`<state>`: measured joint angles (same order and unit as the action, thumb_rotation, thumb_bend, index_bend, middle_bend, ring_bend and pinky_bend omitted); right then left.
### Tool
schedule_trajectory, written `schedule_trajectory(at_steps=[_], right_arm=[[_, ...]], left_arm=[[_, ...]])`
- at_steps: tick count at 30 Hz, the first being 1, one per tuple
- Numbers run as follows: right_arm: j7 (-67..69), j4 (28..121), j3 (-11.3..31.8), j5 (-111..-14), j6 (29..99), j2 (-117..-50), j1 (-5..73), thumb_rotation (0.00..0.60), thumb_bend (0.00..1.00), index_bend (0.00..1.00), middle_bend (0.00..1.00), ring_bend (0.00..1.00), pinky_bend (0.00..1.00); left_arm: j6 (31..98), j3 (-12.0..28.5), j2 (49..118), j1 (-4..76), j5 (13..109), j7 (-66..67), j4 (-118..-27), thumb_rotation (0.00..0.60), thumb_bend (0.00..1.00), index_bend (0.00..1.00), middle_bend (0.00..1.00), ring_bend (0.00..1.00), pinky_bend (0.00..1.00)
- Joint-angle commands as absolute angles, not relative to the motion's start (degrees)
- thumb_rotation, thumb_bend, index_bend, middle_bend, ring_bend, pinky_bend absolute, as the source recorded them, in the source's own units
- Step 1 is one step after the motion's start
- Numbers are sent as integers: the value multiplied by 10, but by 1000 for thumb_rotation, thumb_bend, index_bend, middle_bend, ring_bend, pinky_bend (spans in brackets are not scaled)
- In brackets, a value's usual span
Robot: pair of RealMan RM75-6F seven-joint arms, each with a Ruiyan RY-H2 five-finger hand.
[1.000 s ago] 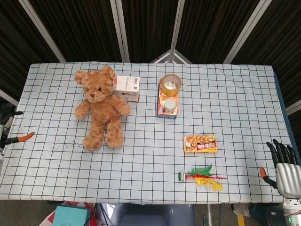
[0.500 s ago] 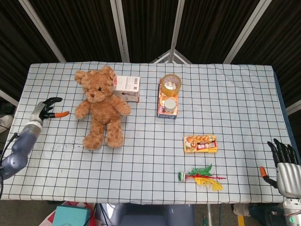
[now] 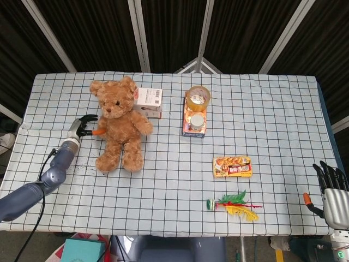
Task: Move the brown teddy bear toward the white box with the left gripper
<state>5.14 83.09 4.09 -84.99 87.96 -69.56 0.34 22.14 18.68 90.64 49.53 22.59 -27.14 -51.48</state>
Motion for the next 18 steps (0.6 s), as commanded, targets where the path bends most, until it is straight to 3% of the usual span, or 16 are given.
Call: schedule_trajectory(at_steps=[1,12,18], right_arm=[[52,831,41,-850,880,-696,3,600,367,107,65,87,0],[51,832,40,-851,880,-695,3,600,367,108,65,87,0],[49,833,41,-850,875,-696,5,600,367,124,65,87,0]], left_arm=[[245,194,913,498,231,-263,-524,600,248,281,243,0,31],[317,219,915,472,247,-252,-564,600,304,327,284,0,32],[312,238,908,459,282,-263,-578,600,202,283,227,0,31]])
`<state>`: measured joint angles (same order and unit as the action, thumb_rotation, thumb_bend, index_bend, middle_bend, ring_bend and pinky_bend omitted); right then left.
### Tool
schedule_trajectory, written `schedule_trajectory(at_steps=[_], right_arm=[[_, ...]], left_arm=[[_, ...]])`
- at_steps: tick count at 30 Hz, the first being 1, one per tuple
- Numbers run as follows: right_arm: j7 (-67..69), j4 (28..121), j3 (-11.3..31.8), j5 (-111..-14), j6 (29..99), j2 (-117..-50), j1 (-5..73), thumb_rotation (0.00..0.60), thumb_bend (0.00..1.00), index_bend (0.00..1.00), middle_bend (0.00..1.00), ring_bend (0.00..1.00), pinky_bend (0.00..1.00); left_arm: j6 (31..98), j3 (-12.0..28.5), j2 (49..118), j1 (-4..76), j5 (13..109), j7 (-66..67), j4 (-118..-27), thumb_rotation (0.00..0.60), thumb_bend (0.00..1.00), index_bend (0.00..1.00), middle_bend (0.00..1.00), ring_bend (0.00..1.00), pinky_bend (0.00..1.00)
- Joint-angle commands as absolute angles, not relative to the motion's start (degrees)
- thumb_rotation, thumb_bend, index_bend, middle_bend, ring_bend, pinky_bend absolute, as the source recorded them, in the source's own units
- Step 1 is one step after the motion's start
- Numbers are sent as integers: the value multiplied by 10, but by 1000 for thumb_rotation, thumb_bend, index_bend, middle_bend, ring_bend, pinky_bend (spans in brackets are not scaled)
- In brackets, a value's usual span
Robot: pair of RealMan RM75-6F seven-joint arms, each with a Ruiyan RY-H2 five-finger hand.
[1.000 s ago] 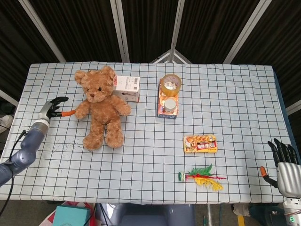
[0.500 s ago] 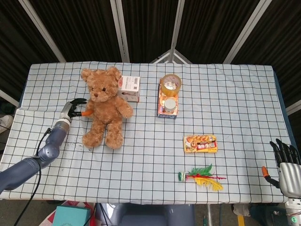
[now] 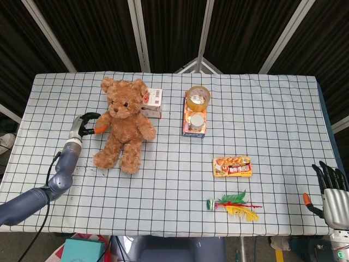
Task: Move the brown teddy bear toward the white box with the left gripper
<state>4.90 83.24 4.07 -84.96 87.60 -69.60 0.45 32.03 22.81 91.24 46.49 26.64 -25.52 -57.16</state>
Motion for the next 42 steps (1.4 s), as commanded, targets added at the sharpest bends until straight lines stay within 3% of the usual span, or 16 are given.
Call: schedule_trajectory(at_steps=[1,12,17,26,32,42], right_arm=[[48,833,41,-850,875,-696,5,600,367,128,65,87,0],[51,834,42,-846,871,-696,7,600,367,129,65,87,0],[52,834,43,-845,871,-696,7,600,367,129,65,87,0],[58,835,42,-845,875,-694,3,600,367,129,65,86,0],[56,836,41,-846,878,-694,1,600,367,130,65,87,0],[55,837,41,-843,873,-695,2,600,367,129,65,87,0]], left_arm=[[307,242,906,458,289,-267,-581,600,180,271,219,0,31],[261,266,901,439,388,-305,-587,600,167,261,218,0,31],[270,264,909,444,388,-294,-577,600,388,362,385,8,32],[340,263,930,451,328,-247,-565,600,590,533,572,106,81],[365,264,939,456,259,-200,-565,600,586,526,554,107,83],[357,284,923,478,244,-168,-605,600,556,493,516,106,83]])
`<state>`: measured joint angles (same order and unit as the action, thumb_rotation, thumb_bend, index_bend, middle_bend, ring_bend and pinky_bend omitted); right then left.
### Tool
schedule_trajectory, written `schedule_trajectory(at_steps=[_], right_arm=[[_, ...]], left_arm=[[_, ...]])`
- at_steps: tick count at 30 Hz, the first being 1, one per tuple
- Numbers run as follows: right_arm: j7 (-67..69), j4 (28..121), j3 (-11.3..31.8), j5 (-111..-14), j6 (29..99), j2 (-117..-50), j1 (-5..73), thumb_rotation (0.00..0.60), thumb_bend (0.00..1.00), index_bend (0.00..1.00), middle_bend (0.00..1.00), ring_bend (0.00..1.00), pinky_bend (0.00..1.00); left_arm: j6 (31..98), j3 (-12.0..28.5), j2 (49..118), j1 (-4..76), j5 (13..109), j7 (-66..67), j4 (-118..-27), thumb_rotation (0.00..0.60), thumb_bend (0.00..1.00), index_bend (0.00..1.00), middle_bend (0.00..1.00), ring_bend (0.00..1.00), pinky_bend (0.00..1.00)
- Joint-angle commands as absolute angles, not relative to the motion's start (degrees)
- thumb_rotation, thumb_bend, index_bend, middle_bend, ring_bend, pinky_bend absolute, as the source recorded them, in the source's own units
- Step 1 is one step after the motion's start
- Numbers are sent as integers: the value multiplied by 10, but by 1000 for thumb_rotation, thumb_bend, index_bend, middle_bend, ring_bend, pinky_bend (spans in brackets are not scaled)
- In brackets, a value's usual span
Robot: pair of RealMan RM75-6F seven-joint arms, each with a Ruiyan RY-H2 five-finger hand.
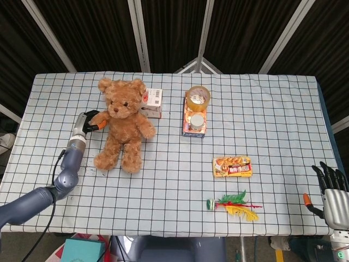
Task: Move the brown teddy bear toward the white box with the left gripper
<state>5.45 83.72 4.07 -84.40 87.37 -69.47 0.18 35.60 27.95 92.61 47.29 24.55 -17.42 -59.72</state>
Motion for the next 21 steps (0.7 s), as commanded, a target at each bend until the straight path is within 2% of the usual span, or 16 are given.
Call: schedule_trajectory(at_steps=[1,11,21], right_arm=[[55,837,41,-842,872,-694,2,600,367,129,65,87,0],[60,837,42,-844,874,-693,2,600,367,129,65,86,0],[59,838,42,-843,874,-694,1,600,368,129,65,87,0]], left_arm=[[359,284,922,480,242,-164,-609,600,556,493,516,106,83],[360,257,938,470,213,-135,-594,600,558,493,519,106,83],[376,290,930,487,211,-131,-618,600,558,493,518,106,83]])
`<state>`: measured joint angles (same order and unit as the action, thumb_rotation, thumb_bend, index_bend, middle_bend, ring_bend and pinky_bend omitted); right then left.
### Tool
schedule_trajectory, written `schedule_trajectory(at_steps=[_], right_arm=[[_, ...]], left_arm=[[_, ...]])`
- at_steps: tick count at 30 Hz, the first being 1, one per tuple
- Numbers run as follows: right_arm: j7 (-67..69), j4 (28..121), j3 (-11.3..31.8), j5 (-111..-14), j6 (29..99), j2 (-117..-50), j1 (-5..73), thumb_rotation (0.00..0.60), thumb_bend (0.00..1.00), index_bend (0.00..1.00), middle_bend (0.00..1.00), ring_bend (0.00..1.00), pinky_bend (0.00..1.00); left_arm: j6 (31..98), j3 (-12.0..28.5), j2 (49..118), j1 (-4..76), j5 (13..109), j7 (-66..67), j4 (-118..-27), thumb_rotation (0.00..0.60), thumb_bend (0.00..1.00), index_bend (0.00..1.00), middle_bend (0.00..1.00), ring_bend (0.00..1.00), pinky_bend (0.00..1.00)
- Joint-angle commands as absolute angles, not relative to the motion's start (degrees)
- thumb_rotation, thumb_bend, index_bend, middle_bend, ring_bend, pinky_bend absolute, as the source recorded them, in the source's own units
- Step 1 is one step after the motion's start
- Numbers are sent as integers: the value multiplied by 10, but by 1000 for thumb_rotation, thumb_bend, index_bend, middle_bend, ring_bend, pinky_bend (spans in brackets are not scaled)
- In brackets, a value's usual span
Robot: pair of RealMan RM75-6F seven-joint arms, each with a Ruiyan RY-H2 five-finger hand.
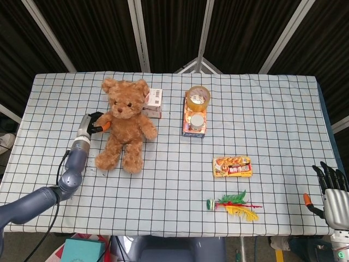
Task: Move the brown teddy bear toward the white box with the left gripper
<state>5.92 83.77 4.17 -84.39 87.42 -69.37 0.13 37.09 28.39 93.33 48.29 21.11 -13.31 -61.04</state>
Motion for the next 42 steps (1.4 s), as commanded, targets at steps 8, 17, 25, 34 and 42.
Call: schedule_trajectory(at_steps=[8,17,25,34,42], right_arm=[[59,837,41,-847,876,-694,1,600,367,129,65,86,0],[58,837,41,-847,874,-694,2,600,367,129,65,87,0],[58,837,41,-847,876,-694,1,600,367,129,65,87,0],[58,839,41,-849,879,-693,0,600,367,129,65,87,0],[57,840,41,-850,879,-694,0,600,367,129,65,87,0]], left_arm=[[370,262,942,479,185,-102,-600,600,558,493,517,106,83],[382,294,929,496,197,-100,-628,600,558,493,517,106,83],[389,279,925,490,186,-81,-643,600,558,493,517,106,83],[368,256,941,474,169,-75,-607,600,558,491,514,106,83],[384,296,923,490,190,-83,-646,600,558,491,514,106,83]])
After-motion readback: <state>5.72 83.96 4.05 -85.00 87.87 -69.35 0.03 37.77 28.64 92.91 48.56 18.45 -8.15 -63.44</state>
